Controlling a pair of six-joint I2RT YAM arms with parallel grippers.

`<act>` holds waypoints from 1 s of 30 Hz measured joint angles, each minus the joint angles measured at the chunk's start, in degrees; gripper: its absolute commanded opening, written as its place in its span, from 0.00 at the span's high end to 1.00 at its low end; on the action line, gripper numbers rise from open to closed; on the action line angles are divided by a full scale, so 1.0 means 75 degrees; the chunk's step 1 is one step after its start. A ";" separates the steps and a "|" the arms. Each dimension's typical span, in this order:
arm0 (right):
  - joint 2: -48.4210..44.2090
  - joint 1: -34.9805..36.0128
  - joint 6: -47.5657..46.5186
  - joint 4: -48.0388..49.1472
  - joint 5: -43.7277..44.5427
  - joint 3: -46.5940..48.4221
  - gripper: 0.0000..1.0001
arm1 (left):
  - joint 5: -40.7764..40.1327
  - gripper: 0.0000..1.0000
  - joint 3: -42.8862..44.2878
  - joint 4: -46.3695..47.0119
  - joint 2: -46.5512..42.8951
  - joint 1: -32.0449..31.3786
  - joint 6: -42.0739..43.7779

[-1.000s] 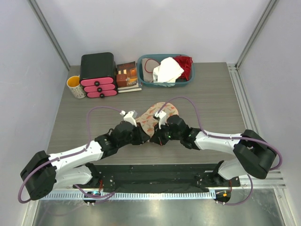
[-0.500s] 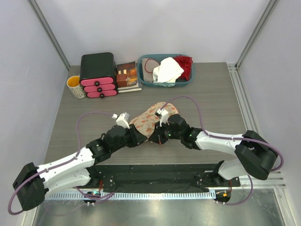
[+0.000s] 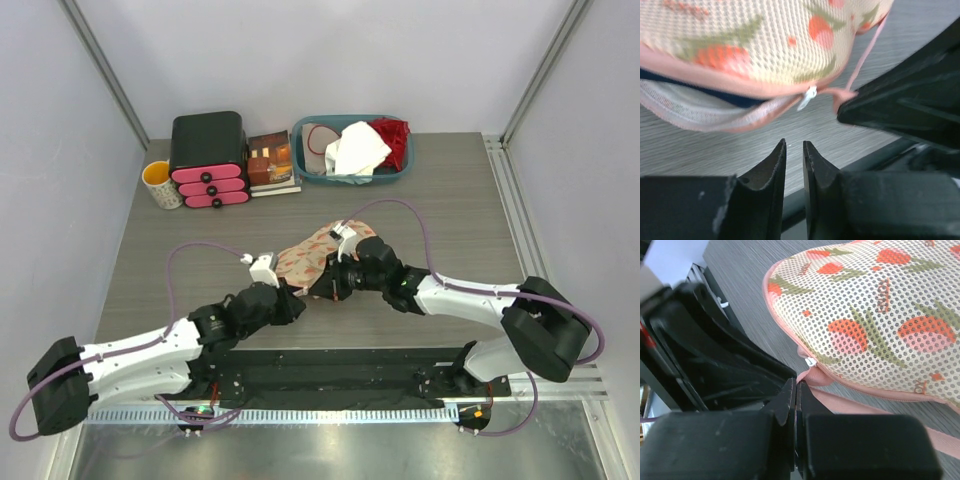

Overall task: Place the bra in the laundry bag and zip it closed
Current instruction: Zip the zipper on the laundry bag.

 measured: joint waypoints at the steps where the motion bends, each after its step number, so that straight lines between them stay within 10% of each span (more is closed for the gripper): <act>1: 0.0000 0.0000 0.0029 -0.0006 0.0000 0.0041 0.99 | -0.0335 0.80 0.0038 -0.0105 0.0119 -0.0210 0.0079; 13: 0.0017 -0.0009 0.0379 0.0000 -0.0192 0.0093 0.99 | -0.2702 0.74 0.0935 -0.0586 0.0463 -0.1163 0.0877; 30: 0.0017 -0.0009 0.0522 0.0154 -0.0332 0.0093 0.99 | -0.2713 0.75 0.1218 -0.0781 0.0851 -0.1174 0.1250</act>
